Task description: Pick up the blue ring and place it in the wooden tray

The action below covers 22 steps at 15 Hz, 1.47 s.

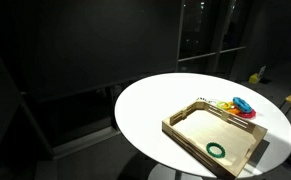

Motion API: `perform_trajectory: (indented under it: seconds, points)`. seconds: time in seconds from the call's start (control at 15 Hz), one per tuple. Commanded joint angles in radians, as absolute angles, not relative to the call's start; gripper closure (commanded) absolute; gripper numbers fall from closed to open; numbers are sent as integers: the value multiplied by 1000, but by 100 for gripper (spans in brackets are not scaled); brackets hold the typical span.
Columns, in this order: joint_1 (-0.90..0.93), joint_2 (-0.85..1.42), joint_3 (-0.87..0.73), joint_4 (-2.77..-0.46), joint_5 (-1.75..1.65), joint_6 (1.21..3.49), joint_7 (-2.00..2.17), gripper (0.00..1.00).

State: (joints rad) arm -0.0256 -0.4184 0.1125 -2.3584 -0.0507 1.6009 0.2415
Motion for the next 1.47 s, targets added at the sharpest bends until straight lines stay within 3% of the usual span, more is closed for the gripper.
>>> perform_trajectory:
  seconds: [0.0,0.87,1.4]
  points:
    - [-13,-417,101,-2357,-54,1600,245,0]
    - [-49,-279,80,-2198,-51,1700,377,0]
    - [-84,-118,8,-2118,-47,1906,438,0]
